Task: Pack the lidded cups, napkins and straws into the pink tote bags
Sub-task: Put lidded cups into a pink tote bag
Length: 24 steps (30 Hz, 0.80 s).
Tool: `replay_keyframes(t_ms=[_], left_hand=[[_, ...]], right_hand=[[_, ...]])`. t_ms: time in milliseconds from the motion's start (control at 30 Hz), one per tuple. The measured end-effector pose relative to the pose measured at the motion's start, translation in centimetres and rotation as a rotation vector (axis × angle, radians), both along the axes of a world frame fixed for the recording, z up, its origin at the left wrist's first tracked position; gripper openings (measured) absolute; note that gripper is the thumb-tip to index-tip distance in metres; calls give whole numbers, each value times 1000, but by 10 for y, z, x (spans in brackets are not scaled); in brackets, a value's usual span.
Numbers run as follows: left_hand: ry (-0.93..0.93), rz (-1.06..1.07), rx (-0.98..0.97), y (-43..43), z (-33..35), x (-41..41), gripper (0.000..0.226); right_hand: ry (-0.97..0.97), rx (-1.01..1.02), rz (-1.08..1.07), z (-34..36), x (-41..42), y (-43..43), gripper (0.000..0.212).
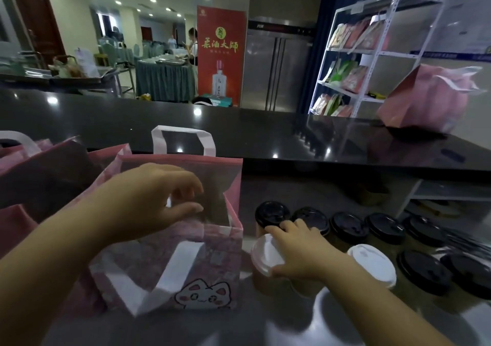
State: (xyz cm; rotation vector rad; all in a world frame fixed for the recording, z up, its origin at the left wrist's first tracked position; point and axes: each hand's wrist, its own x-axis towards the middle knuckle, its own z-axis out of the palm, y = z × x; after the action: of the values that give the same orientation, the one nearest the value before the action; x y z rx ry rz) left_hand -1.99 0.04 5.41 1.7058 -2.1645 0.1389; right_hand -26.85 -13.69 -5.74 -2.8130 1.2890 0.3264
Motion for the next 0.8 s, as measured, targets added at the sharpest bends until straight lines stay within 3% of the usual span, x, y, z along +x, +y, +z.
replay_keyframes(t_ms=[133,300,533,800], left_hand=[[-36,49,4,-4,-5,-8,25],[-45,105,32,-6,-11,-10,26],[19,152,8,-1,-14,-3,35],[31,230,-14,5,-4,36,27]], right_hand=[[-2,49,25,-9,4,-9,77],[-172,-100,51,7,0,-16,77],[-521,-471,68,80,-9,-15,84],[-750,-548,218,159,28,5,82]])
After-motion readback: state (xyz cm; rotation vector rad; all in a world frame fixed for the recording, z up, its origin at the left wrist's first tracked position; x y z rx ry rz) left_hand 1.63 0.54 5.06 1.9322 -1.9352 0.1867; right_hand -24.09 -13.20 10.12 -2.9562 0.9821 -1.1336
